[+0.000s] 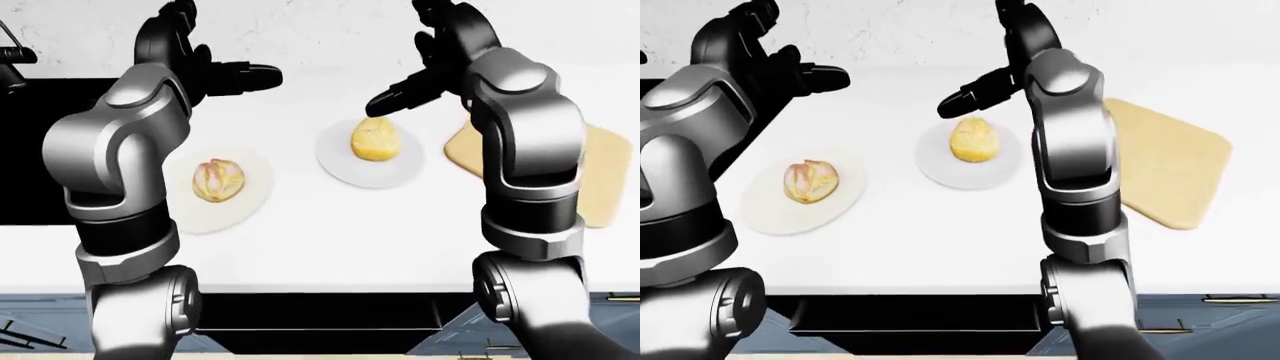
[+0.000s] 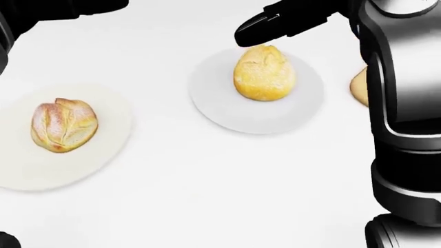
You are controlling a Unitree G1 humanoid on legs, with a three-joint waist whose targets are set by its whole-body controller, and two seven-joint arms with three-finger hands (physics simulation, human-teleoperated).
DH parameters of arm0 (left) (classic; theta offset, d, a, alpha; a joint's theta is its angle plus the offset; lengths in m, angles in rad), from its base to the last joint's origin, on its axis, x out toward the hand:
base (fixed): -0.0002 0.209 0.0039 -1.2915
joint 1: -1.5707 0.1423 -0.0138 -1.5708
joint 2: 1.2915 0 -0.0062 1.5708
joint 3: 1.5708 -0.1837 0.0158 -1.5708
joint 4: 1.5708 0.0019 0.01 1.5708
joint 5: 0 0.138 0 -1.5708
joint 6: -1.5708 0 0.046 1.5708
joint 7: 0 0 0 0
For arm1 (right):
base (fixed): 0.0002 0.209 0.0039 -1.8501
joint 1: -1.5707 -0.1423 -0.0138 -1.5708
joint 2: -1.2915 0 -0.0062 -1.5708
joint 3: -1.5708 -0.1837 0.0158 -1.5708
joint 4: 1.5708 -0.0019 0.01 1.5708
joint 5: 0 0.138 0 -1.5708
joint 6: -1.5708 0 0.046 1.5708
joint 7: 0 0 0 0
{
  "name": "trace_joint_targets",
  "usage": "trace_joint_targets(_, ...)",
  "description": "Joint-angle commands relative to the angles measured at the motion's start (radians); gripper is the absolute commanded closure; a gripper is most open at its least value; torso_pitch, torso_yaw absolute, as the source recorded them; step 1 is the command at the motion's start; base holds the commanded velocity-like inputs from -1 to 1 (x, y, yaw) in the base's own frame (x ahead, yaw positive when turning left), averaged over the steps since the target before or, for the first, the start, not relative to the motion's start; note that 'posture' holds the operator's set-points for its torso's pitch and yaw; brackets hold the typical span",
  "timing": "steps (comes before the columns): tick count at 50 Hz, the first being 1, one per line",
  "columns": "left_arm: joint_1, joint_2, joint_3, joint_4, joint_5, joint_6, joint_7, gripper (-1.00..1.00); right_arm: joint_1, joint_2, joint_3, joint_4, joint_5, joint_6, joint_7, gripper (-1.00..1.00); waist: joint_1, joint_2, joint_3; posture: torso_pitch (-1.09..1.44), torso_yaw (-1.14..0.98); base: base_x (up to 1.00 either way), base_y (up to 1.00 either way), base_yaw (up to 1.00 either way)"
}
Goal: Place all breads on the cutting board.
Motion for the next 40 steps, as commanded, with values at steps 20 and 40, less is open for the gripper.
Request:
trace_joint_targets(20, -0.031, 0.011, 0.01, -0.039, -0.014, -0.024, 0.009, -1.0, 0.049, 0.091, 0.007, 0.002, -0.254, -0.187, 0.155, -1.0, -0.005, 0.01, -0.033, 0.0, 0.0, 0.0, 0.0, 0.0)
trace_joint_targets(40, -0.011, 0.015, 0.015, -0.064, -0.028, -0.014, 0.018, -1.0, 0.128, 0.141, 0.001, -0.01, -0.322, -0.256, 0.214, -1.0, -0.007, 0.012, -0.03, 0.0, 0.0, 0.0, 0.0, 0.0)
